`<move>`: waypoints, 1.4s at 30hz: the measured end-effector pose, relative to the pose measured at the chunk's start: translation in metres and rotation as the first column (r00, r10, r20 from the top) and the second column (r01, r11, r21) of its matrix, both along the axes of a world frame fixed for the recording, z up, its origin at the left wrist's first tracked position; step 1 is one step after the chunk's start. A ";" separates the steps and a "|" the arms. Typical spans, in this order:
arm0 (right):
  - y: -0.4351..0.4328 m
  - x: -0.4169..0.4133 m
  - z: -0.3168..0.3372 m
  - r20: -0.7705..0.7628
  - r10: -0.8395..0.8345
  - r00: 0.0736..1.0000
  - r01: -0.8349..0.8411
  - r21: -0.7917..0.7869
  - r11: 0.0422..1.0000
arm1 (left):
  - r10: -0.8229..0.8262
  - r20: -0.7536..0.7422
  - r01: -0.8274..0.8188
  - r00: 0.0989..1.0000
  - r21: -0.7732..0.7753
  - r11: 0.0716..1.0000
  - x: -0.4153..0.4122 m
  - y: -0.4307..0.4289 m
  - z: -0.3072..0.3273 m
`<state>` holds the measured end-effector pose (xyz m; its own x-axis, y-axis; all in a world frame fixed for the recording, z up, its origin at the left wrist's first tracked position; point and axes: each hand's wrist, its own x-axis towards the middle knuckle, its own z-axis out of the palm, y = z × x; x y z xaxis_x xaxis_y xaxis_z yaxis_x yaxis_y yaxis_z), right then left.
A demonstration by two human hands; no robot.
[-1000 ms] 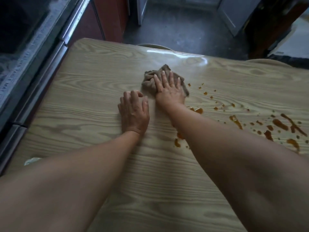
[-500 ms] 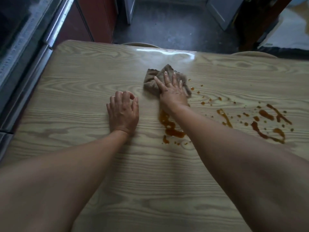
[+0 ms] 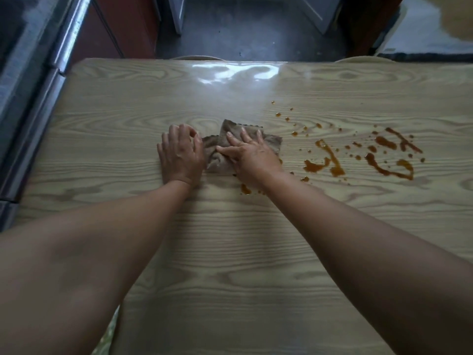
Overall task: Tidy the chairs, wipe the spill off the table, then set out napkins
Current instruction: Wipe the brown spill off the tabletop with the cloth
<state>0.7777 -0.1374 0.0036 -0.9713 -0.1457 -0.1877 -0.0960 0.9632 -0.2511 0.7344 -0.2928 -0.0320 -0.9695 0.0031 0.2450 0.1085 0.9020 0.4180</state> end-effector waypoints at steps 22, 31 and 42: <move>-0.032 0.048 -0.025 -0.059 -0.048 0.997 0.058 0.185 0.981 | -0.011 -0.005 0.011 1.000 -0.012 1.000 -0.001 -0.001 -0.003; -0.002 0.088 -0.028 -0.139 0.224 0.965 -0.201 0.157 0.967 | -0.033 -0.023 0.032 0.999 -0.041 0.999 0.001 0.000 -0.001; 0.047 0.036 -0.027 -0.161 0.310 0.937 -0.276 0.203 0.940 | -0.046 -0.012 0.044 0.999 -0.103 0.994 0.001 0.004 -0.006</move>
<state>0.8136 -0.0908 -0.0233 -0.9102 -0.4105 -0.0546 -0.4093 0.9119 -0.0316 0.7354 -0.2885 -0.0381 -0.9643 0.0727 0.2547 0.1553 0.9341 0.3214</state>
